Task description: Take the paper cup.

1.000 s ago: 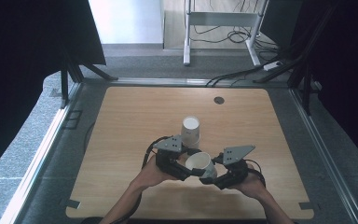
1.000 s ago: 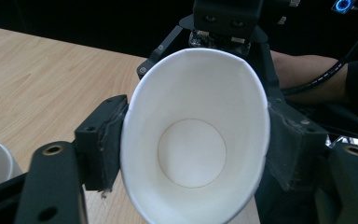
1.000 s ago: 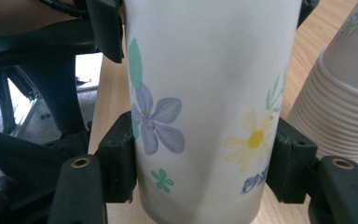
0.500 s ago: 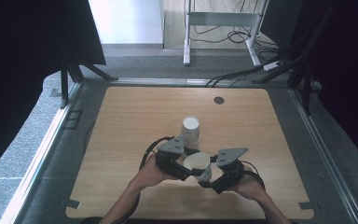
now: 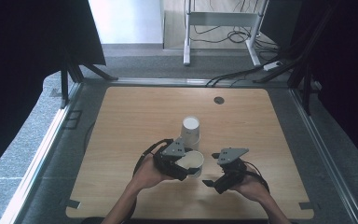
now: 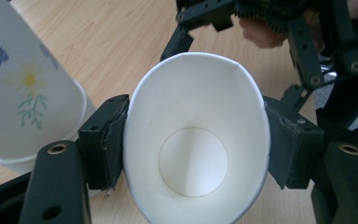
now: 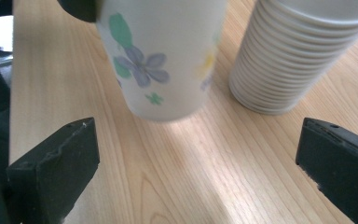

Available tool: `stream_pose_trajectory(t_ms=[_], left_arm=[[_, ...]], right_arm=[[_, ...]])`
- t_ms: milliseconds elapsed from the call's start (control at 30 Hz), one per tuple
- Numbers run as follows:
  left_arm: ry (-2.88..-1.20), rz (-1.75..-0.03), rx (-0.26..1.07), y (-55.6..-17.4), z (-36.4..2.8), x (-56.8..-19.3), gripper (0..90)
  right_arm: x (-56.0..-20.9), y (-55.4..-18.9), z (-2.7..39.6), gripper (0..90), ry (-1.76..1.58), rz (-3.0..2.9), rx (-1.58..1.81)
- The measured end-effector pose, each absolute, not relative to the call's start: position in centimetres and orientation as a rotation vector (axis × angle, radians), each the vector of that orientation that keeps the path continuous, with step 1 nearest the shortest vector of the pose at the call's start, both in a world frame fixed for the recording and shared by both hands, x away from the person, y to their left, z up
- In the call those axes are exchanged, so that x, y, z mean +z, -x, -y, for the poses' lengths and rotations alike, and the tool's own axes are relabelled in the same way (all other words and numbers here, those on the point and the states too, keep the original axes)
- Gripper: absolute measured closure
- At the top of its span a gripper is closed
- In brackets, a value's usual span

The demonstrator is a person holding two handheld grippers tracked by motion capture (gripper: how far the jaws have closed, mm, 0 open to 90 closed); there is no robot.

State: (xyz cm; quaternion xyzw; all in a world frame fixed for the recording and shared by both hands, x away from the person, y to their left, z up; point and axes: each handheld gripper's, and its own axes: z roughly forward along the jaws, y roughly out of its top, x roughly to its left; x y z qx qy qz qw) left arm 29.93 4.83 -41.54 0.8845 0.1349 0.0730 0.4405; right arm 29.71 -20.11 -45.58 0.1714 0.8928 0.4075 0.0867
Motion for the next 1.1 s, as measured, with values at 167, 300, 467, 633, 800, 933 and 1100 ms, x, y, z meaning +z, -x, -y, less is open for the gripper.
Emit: stream_pose_trajectory(t_ms=[167, 300, 467, 633, 800, 933, 1100], left_arm=[[-2.229, -0.378, 0.229, -30.0, -5.3, -41.7, 30.0], [-2.264, -0.411, 0.255, -30.1, -5.7, -41.8, 30.0], [-2.292, -0.449, 0.277, -30.3, -6.4, -41.7, 29.8], [-2.302, -0.492, 0.292, -30.4, -7.1, -41.6, 29.4], [-2.304, -0.537, 0.302, -30.6, -7.8, -41.6, 29.1], [-2.322, -0.589, 0.336, -30.9, -8.6, -41.7, 28.9], [-2.334, -0.634, 0.367, -31.2, -9.4, -41.8, 28.8]], right_arm=[[-45.7, -29.8, 21.0, 0.0, -0.54, -2.644, 1.185], [-45.8, -29.9, 21.4, 0.0, -0.565, -2.634, 1.166], [-46.0, -30.0, 22.1, 0.0, -0.595, -2.614, 1.143], [-46.0, -30.2, 22.9, 0.0, -0.623, -2.587, 1.134], [-46.1, -30.4, 23.7, 0.7, -0.666, -2.564, 1.13], [-46.5, -30.7, 24.2, 1.3, -0.699, -2.559, 1.104], [-46.7, -30.8, 24.6, 3.5, -0.723, -2.55, 1.106]])
